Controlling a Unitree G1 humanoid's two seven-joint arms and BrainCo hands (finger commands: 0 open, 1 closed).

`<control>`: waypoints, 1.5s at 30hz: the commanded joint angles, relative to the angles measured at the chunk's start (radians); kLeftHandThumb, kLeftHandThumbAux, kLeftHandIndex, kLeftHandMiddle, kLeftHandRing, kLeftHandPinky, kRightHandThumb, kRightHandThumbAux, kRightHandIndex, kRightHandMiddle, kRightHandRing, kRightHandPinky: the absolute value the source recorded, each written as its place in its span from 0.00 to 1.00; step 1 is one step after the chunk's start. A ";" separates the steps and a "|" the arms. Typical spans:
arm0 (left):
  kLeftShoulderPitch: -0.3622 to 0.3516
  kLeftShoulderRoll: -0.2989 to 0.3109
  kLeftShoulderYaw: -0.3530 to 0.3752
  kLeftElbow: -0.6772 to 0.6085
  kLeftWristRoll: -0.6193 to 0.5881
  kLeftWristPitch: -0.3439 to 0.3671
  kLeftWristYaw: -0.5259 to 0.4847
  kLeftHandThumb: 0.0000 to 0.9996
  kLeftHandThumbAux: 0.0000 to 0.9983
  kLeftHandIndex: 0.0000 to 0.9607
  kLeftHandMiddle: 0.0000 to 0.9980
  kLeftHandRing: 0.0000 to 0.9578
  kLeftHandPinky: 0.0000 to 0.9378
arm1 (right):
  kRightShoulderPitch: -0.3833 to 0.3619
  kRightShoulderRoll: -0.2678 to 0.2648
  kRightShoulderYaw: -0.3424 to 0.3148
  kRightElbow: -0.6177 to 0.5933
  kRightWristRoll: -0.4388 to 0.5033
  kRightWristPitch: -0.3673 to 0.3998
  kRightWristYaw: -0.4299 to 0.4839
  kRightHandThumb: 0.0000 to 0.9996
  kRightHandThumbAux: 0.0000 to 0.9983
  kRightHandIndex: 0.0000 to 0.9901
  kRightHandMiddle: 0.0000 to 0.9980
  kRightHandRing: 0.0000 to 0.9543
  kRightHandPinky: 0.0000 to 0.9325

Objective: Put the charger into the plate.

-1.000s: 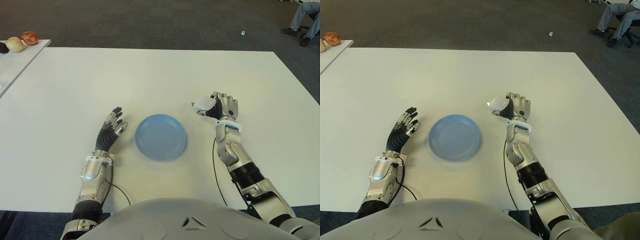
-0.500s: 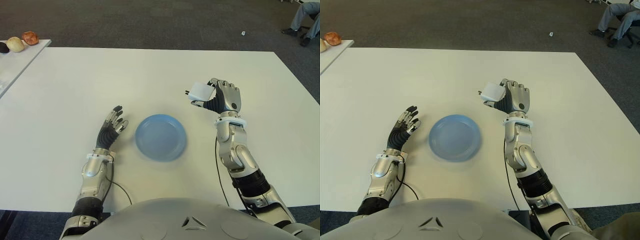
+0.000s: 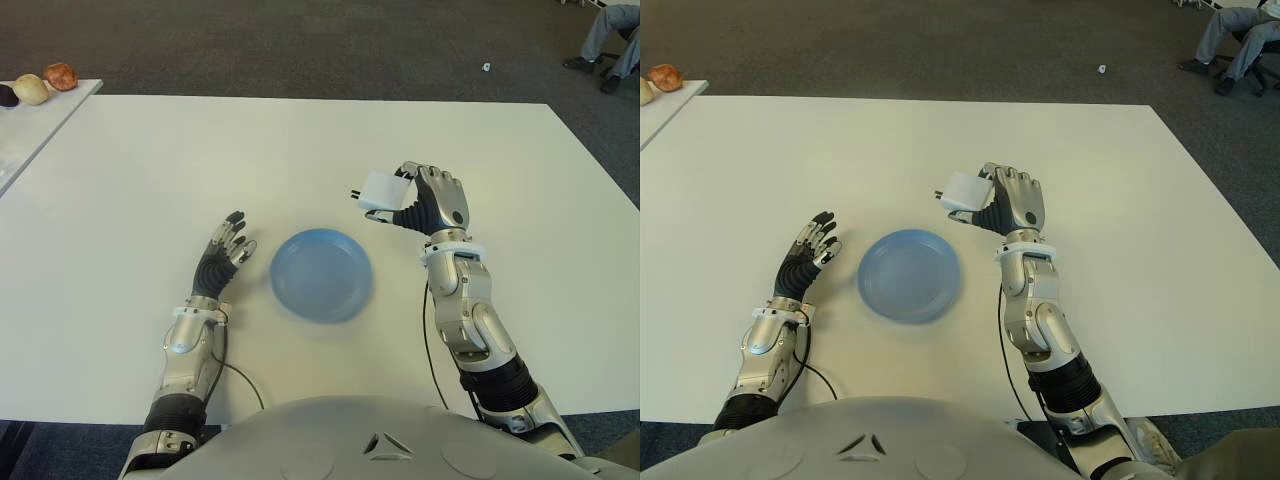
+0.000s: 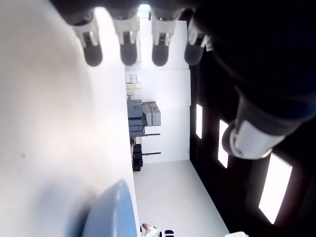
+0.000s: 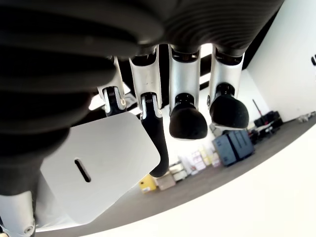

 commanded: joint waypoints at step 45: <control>0.085 -0.041 -0.026 0.043 0.010 0.064 0.006 0.00 0.62 0.03 0.07 0.05 0.06 | 0.165 0.159 0.160 0.191 0.014 -0.217 -0.118 0.86 0.68 0.41 0.52 0.88 0.89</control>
